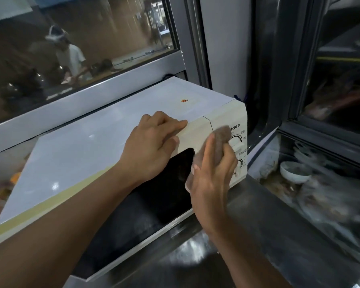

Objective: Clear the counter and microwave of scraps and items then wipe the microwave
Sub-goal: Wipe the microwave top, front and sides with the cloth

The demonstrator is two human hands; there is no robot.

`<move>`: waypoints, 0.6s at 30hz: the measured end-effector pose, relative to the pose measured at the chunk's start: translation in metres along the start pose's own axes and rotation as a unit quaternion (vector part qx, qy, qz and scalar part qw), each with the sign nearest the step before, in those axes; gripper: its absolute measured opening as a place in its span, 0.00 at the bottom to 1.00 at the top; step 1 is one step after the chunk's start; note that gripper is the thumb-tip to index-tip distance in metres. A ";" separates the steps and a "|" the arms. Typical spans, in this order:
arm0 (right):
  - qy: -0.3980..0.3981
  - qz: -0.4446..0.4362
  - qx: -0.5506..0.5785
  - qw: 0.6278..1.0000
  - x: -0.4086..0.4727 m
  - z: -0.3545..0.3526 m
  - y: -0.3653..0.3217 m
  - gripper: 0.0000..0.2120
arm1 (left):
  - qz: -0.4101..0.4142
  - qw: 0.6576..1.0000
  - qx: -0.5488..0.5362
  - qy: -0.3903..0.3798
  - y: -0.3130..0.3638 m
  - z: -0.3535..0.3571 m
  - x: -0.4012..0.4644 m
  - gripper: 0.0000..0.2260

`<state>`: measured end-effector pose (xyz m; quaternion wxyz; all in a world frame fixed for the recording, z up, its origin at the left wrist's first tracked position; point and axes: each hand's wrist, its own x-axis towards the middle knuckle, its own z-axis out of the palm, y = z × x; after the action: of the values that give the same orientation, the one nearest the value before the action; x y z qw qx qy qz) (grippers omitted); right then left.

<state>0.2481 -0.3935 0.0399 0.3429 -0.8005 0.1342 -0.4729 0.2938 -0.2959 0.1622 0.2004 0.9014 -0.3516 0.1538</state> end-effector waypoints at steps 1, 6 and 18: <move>0.010 -0.001 -0.006 1.000 0.006 0.002 -0.004 0.25 | 0.003 1.000 0.004 0.001 -0.001 0.000 0.000 0.20; 0.014 0.013 0.027 0.999 -0.001 0.009 0.003 0.26 | 0.006 1.000 0.028 0.004 -0.002 0.002 0.000 0.20; -0.108 0.171 0.115 0.973 -0.078 0.012 0.058 0.37 | -0.011 0.999 0.041 0.003 0.004 0.002 -0.002 0.21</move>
<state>0.2243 -0.3887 -0.0543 0.5204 -0.7673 0.1761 -0.3306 0.2899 -0.2986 0.1602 0.1661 0.9121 -0.3349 0.1684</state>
